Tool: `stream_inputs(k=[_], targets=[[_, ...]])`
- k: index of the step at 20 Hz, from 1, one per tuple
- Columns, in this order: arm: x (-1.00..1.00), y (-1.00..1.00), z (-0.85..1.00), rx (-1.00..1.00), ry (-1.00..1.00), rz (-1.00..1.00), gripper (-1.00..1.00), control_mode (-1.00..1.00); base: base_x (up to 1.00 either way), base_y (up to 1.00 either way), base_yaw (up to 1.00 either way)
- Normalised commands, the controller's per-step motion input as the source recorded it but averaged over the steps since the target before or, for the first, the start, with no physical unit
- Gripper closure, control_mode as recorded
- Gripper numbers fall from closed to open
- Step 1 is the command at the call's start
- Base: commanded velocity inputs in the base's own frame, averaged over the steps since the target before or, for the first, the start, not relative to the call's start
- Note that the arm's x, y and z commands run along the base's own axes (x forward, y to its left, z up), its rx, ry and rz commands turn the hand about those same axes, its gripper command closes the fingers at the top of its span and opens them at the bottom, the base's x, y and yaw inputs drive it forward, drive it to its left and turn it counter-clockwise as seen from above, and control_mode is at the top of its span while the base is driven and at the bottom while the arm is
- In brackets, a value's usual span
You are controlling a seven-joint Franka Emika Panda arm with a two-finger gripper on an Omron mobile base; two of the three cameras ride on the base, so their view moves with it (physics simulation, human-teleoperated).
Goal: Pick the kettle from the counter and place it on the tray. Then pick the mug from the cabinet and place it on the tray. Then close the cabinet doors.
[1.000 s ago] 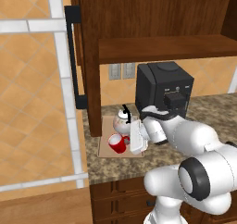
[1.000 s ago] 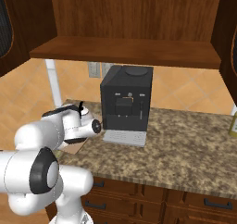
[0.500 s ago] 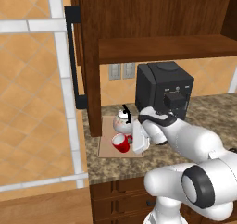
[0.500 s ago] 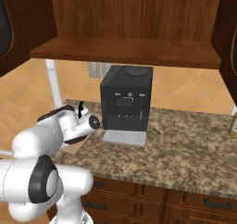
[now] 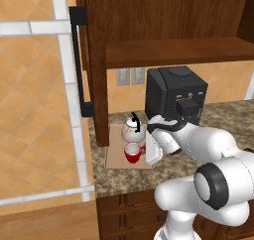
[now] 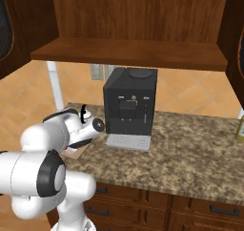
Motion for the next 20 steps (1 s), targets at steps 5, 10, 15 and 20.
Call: stream_inputs(k=[5, 10, 15, 20], targets=[[-0.01, -0.05, -0.28, -0.02, -0.04, 0.0, -1.0, -1.0, 0.0, 0.0, 0.0], [0.0, -0.07, -0.01, 0.0, -0.07, 0.0, -1.0, -1.0, 0.0, 0.0, 0.0], [-0.09, -0.08, 0.21, 0.0, -0.02, 0.0, -1.0, -1.0, 0.0, 0.0, 0.0], [-0.17, -0.02, 0.7, 0.0, 0.0, 0.0, -1.0, -1.0, 0.0, 0.0, 0.0]])
